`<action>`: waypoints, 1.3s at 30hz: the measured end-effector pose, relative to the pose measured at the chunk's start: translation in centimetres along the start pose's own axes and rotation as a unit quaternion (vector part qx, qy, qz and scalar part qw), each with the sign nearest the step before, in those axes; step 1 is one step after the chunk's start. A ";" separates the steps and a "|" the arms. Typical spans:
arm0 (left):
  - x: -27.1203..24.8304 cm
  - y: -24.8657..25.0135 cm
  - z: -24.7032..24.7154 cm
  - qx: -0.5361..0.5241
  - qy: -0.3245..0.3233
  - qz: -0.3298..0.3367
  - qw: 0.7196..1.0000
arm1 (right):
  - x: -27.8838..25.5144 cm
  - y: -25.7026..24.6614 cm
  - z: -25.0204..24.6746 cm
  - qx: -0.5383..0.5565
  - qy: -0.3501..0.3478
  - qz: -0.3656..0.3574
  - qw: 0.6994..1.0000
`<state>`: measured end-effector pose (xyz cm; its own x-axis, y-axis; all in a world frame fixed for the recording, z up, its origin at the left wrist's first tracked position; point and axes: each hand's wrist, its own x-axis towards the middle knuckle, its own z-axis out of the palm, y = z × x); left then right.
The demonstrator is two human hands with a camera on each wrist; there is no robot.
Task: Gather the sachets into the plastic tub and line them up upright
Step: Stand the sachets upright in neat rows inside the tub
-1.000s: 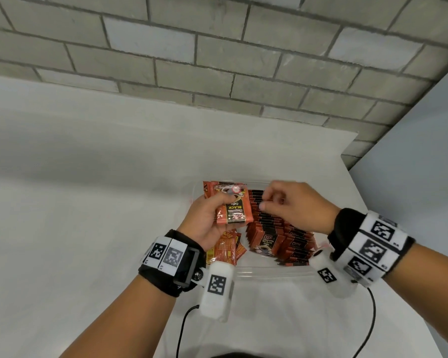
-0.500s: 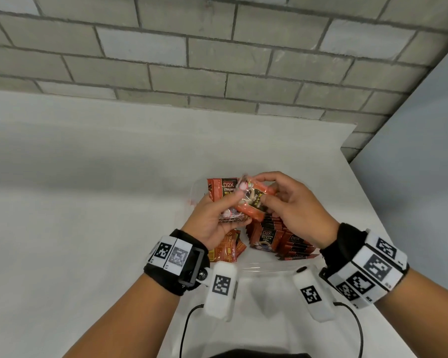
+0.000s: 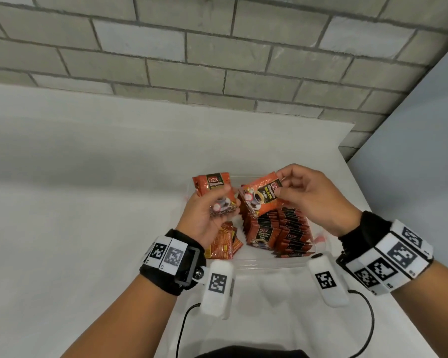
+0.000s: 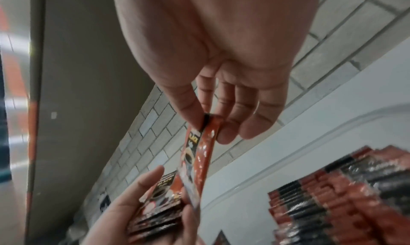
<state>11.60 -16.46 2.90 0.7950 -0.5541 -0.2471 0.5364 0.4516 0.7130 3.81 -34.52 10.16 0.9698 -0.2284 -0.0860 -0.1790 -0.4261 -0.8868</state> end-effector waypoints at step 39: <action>-0.1 0.8 -0.4 -0.058 0.054 -0.043 0.996 | 2.1 1.5 2.6 -0.503 -0.217 -0.026 0.836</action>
<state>12.08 -15.80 3.23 0.7667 -0.5188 -0.3781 0.6284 0.4859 0.6075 5.96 -33.35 7.42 0.9104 0.0603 -0.4093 0.0285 -0.9961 -0.0834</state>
